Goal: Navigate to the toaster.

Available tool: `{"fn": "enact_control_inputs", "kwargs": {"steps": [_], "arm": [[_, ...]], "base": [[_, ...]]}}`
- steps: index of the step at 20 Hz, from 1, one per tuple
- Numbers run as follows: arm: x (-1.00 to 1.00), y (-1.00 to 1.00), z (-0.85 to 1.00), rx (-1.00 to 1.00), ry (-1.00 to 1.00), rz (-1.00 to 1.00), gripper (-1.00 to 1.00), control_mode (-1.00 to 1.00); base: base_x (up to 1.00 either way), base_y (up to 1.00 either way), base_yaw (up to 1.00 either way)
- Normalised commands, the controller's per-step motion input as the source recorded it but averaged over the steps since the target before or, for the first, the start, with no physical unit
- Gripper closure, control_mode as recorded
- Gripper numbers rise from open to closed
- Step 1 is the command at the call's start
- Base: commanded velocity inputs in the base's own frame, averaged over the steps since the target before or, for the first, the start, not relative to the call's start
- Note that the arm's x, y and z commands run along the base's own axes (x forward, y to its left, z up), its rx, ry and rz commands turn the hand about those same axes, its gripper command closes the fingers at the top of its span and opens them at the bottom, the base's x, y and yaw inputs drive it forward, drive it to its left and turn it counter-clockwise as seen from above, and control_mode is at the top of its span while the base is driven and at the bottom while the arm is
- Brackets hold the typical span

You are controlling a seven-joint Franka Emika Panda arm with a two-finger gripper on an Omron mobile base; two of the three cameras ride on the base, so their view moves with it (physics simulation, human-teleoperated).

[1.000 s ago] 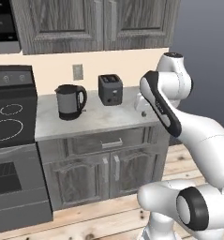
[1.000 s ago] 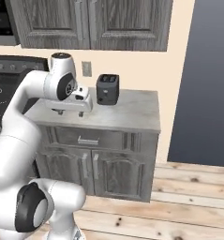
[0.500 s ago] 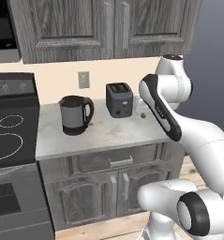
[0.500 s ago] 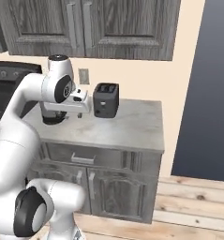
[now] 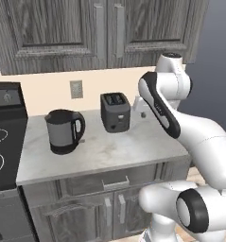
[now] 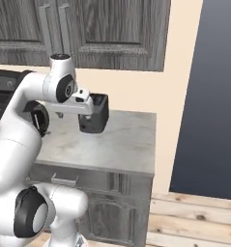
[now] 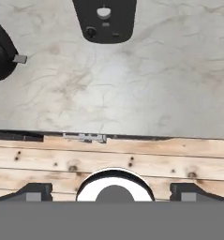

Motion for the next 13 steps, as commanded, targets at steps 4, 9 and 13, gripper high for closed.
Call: {"fn": "enact_control_inputs", "kwargs": {"steps": [4,9,13], "arm": [[0.00,0.00,0.00,0.00,0.00,0.00,-1.00,1.00],[0.00,0.00,0.00,0.00,0.00,0.00,-1.00,1.00],[0.00,0.00,0.00,0.00,0.00,0.00,-1.00,1.00]], "base": [[0.00,-0.26,0.00],[0.06,0.00,0.00],[0.63,0.09,0.00]]}}
